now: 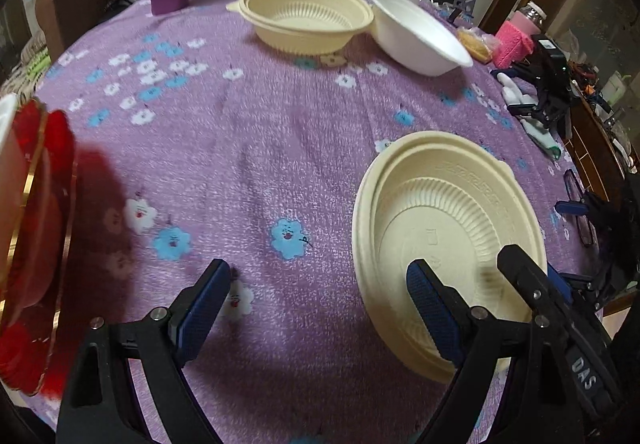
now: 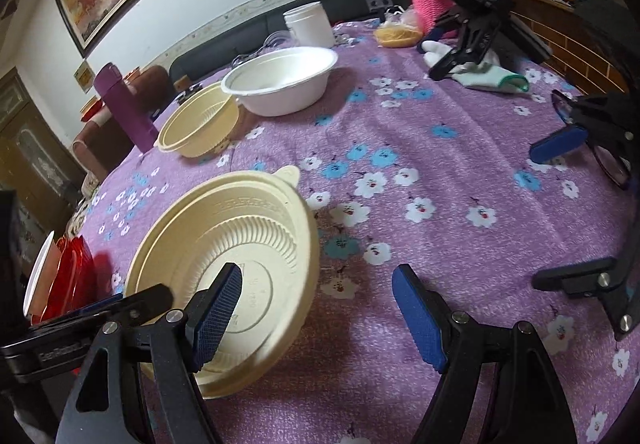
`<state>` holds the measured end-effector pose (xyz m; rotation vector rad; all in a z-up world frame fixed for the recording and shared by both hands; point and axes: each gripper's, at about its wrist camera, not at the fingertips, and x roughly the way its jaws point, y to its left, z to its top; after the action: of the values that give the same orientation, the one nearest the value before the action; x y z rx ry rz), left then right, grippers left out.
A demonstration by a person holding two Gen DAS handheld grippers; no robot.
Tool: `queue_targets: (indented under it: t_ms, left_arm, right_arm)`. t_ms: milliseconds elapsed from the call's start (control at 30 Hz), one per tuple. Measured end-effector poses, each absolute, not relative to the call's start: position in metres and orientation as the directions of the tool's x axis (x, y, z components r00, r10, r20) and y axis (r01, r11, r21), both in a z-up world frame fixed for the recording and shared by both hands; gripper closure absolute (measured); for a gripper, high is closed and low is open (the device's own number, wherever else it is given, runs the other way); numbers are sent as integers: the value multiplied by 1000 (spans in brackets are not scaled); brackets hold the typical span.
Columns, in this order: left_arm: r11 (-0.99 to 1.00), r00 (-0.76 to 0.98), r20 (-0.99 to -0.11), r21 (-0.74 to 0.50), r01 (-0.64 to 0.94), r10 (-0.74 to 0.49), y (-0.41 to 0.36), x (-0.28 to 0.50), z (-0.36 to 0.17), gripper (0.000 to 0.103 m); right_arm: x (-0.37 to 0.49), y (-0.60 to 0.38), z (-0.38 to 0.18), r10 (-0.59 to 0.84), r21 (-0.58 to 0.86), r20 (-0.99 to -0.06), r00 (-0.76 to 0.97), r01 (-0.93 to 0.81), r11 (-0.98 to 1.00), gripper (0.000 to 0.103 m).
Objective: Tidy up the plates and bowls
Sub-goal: 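Move both tools to the large beige plastic bowl and grasp its rim, then lift the beige bowl with both tools and lower it into the white foam bowl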
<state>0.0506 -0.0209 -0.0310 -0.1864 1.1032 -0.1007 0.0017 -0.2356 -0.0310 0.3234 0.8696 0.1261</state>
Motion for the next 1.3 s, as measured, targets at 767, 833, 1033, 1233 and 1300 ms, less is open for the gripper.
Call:
queue_targets:
  t_ms: [767,833,1033,1233,1300]
  left_arm:
    - [961,433,-860,-269,66,-270,-40,53,-29,67]
    - [965,452,-854,-255,66,-257,-40,48,-25,67]
    - [962,493,-831,-270,48,-258,-25,35,-10,67]
    - [958,541,-801,-285,34,-257,-6,15,10,67]
    - [956,560,-788,-292,26,-256,5,7,18,67]
  right_arm:
    - [-1,-219,-27,329,362,-697,637,-83,929,70]
    - [-5,-213,-23,319,338,-696,643,-99,936,71]
    - [-15,-200,-10,322,309,-677,662,-142,941,72]
    - [-27,-182,11,330,282,-648,686,-187,941,72]
    - [-31,-175,18,341,276,-639,690,-208,938,72]
